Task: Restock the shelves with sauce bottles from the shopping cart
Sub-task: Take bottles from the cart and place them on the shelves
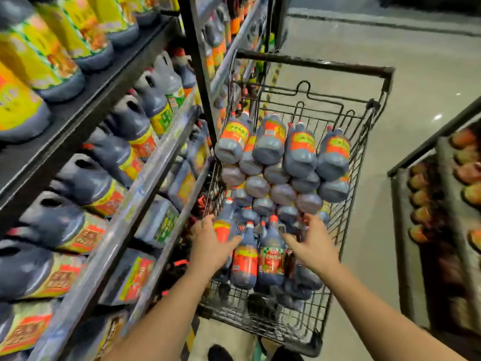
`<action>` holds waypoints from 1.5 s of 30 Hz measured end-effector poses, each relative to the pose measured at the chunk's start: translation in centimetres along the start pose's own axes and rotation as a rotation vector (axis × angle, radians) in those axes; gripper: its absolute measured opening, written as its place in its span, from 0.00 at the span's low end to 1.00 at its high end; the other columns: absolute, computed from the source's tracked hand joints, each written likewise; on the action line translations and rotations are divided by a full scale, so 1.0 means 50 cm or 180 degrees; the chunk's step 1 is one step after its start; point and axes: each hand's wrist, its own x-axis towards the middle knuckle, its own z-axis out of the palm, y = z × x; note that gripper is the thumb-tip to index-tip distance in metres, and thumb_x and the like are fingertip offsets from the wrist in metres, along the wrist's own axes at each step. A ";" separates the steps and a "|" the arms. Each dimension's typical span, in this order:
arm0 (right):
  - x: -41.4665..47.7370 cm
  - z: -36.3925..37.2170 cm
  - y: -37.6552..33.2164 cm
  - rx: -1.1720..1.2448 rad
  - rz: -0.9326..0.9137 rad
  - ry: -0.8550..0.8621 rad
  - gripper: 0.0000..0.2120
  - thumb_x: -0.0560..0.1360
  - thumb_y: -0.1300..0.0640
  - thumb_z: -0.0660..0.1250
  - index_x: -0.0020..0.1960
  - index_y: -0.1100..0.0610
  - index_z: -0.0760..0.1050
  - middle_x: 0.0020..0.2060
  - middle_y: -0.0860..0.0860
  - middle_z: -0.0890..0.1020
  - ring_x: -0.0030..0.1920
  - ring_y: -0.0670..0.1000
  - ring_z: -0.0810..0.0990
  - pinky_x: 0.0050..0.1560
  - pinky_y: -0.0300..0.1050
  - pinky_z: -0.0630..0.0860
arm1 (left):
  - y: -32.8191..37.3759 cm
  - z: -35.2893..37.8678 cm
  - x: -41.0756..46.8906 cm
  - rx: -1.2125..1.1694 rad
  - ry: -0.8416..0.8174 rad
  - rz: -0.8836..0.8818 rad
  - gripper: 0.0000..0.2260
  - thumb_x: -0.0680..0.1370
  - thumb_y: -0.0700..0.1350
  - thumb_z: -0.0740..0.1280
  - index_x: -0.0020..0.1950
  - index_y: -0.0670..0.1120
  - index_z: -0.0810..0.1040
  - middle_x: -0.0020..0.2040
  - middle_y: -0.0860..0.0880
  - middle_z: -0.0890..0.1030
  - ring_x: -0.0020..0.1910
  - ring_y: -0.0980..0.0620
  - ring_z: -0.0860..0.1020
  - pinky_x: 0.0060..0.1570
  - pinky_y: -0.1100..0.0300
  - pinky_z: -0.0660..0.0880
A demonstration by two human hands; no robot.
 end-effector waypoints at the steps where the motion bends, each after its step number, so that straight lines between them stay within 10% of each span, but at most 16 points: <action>1: 0.005 0.006 0.022 -0.0070 0.0143 -0.0043 0.29 0.71 0.42 0.69 0.65 0.56 0.67 0.59 0.55 0.74 0.59 0.56 0.76 0.54 0.53 0.75 | -0.005 0.017 0.010 0.0116 -0.0046 -0.0053 0.39 0.67 0.57 0.79 0.71 0.43 0.66 0.63 0.41 0.70 0.63 0.41 0.72 0.62 0.49 0.72; 15: 0.102 0.086 0.160 -0.0971 0.1804 -0.0693 0.39 0.75 0.45 0.67 0.76 0.61 0.53 0.66 0.62 0.69 0.66 0.63 0.70 0.62 0.55 0.72 | -0.042 0.162 0.124 0.1586 -0.0614 -0.0627 0.31 0.73 0.54 0.71 0.68 0.44 0.60 0.66 0.41 0.61 0.63 0.37 0.65 0.58 0.41 0.72; 32: 0.138 0.138 0.190 -0.0685 0.2334 -0.0581 0.52 0.68 0.37 0.73 0.76 0.62 0.50 0.67 0.62 0.69 0.66 0.62 0.70 0.62 0.56 0.73 | -0.065 0.214 0.158 0.1606 -0.0787 -0.1418 0.57 0.64 0.61 0.79 0.79 0.48 0.45 0.70 0.41 0.62 0.67 0.37 0.68 0.55 0.42 0.74; 40: 0.145 0.180 0.214 0.0714 0.3068 -0.0232 0.46 0.62 0.44 0.81 0.67 0.60 0.58 0.38 0.50 0.75 0.34 0.48 0.77 0.26 0.40 0.70 | -0.074 0.231 0.169 0.1734 -0.0983 -0.1290 0.52 0.64 0.60 0.79 0.78 0.53 0.51 0.70 0.44 0.67 0.65 0.39 0.73 0.46 0.49 0.72; 45: 0.149 0.195 0.226 0.1006 0.3168 -0.0177 0.42 0.60 0.45 0.82 0.60 0.55 0.58 0.38 0.51 0.76 0.34 0.48 0.78 0.27 0.40 0.69 | -0.082 0.230 0.174 0.1671 -0.1005 -0.1258 0.45 0.62 0.59 0.80 0.69 0.51 0.57 0.64 0.44 0.72 0.60 0.41 0.76 0.44 0.49 0.71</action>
